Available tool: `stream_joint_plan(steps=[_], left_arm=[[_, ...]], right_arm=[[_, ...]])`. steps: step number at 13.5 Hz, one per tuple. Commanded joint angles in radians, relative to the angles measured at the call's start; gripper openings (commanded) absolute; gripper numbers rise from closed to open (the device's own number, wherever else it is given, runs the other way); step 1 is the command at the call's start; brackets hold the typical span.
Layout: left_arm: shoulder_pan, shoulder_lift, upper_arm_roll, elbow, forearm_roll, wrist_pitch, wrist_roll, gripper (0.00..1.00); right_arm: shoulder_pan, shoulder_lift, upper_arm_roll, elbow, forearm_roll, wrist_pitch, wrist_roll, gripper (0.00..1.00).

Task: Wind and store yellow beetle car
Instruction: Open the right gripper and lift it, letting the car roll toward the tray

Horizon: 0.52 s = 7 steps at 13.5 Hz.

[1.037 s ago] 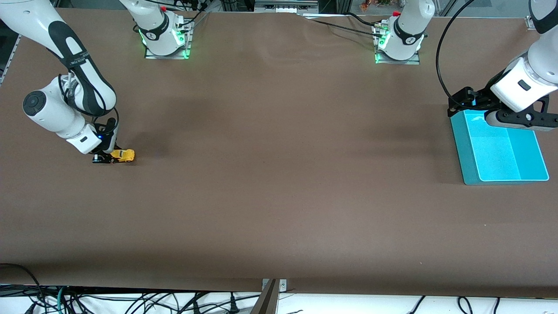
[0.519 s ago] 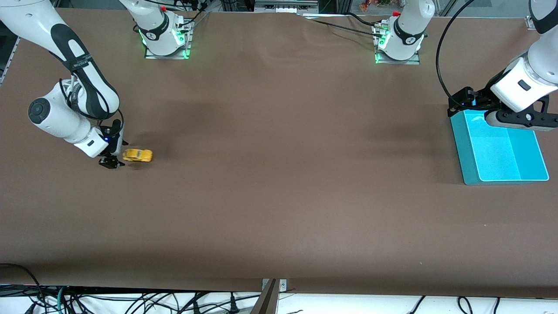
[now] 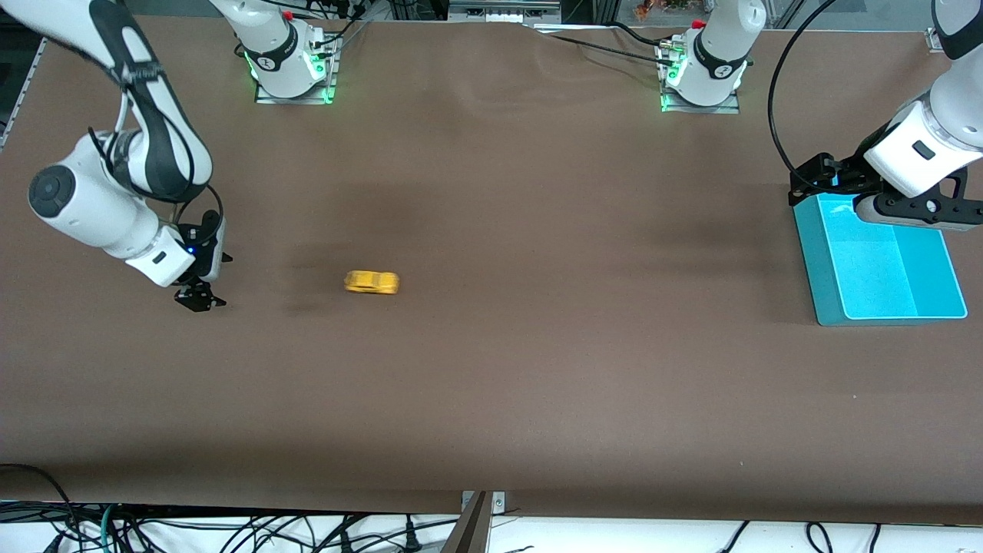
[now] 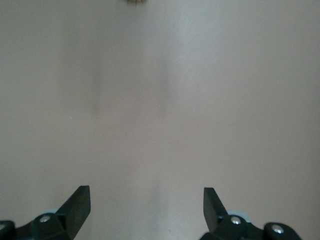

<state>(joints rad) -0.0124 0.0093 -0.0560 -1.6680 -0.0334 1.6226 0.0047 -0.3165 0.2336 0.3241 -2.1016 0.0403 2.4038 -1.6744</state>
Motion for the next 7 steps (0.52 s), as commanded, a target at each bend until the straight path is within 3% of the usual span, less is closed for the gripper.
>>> stream_joint_plan(steps=[1, 5, 7], left_arm=[[-0.008, 0.020, -0.002, 0.036, 0.016, -0.024, 0.011, 1.00], [-0.009, 0.046, -0.002, 0.036, 0.015, -0.024, 0.014, 1.00], [-0.008, 0.051, -0.004, 0.033, 0.016, -0.032, 0.108, 1.00]], right_arm=[[0.011, -0.109, -0.002, 0.014, 0.012, -0.099, 0.120, 1.00], [0.033, -0.265, -0.005, 0.095, 0.012, -0.308, 0.451, 1.00], [0.043, -0.306, -0.010, 0.144, 0.010, -0.412, 0.675, 1.00]])
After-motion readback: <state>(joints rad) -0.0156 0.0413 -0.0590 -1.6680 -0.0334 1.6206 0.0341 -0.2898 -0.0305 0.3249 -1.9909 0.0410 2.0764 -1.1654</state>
